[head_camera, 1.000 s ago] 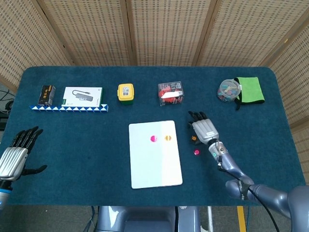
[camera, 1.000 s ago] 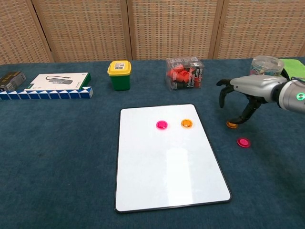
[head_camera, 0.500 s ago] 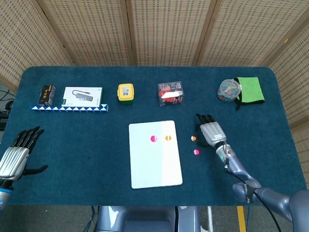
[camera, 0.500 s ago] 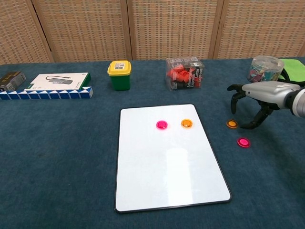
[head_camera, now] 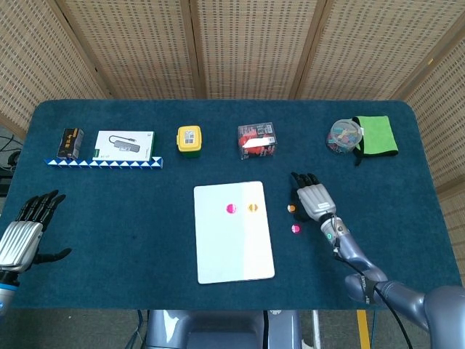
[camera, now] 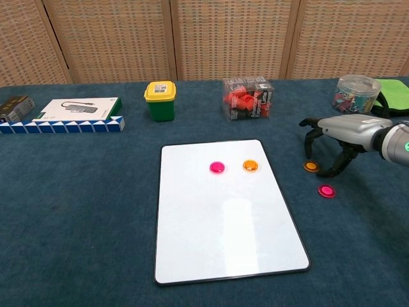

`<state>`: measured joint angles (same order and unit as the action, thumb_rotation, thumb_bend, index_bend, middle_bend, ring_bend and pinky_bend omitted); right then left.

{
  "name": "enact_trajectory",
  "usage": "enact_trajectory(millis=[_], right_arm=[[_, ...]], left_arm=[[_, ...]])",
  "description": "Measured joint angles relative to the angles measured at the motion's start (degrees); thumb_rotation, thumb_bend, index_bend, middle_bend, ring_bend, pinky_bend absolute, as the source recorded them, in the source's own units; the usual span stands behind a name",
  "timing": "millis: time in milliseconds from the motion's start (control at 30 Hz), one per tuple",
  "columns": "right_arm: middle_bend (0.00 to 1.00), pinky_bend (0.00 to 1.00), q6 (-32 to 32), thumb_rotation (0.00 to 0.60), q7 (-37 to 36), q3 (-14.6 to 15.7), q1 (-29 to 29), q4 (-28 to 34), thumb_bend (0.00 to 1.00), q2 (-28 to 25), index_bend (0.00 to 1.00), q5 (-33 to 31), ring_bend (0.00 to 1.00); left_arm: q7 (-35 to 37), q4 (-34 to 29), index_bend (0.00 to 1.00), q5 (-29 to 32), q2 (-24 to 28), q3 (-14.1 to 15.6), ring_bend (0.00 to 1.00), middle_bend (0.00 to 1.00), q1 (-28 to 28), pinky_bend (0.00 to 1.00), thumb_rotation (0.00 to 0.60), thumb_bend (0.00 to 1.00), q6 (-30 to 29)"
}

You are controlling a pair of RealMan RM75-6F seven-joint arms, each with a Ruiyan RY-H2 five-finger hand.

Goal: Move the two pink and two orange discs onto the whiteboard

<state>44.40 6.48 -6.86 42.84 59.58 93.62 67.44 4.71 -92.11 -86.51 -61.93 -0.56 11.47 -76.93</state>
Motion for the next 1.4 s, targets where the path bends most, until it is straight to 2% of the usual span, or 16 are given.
enact_trajectory(millis=[167, 400, 667, 1033, 1200, 1400], right_arm=[[0.0, 0.04, -0.5, 0.6, 0.1, -0.2, 0.2, -0.3, 0.31, 0.2, 0.41, 0.2, 0.0], [0.0, 0.04, -1.7, 0.6, 0.8, -0.4, 0.5, -0.3, 0.38, 0.4, 0.52, -0.1, 0.0], [0.0, 0.04, -1.7, 0.6, 0.8, -1.1, 0.6, 0.9, 0.41, 0.2, 0.55, -0.4, 0.0], [0.0, 0.04, -0.8, 0.6, 0.0, -2.5, 1.4, 8.9, 0.41, -2.5, 0.55, 1.1, 0.0], [0.0, 0.04, -0.7, 0.6, 3.2, -2.8, 2.8, 13.2, 0.41, -2.6, 0.55, 1.5, 0.0], [0.0, 0.04, -0.8, 0.6, 8.3, -3.1, 4.8, 14.4, 0.41, -0.1, 0.55, -0.2, 0.0]], left_arm=[[-0.1, 0.0, 0.0, 0.1, 0.0, 0.0, 0.0, 0.0, 0.0, 0.0, 0.6, 0.0, 0.1], [-0.1, -0.1, 0.0, 0.1, 0.0, -0.1, 0.0, 0.0, 0.0, 0.0, 0.6, 0.0, 0.0], [-0.1, -0.1, 0.0, 0.1, 0.0, -0.1, 0.0, 0.0, 0.0, 0.0, 0.6, 0.0, 0.0], [-0.1, -0.2, 0.0, 0.1, 0.0, 0.0, 0.0, 0.0, 0.1, 0.0, 0.6, 0.0, 0.3], [-0.2, -0.2, 0.0, 0.1, 0.0, 0.0, 0.0, 0.0, 0.1, 0.0, 0.6, 0.0, 0.2], [0.4, -0.1, 0.0, 0.2, 0.1, 0.0, 0.0, 0.0, 0.0, 0.0, 0.6, 0.0, 0.1]])
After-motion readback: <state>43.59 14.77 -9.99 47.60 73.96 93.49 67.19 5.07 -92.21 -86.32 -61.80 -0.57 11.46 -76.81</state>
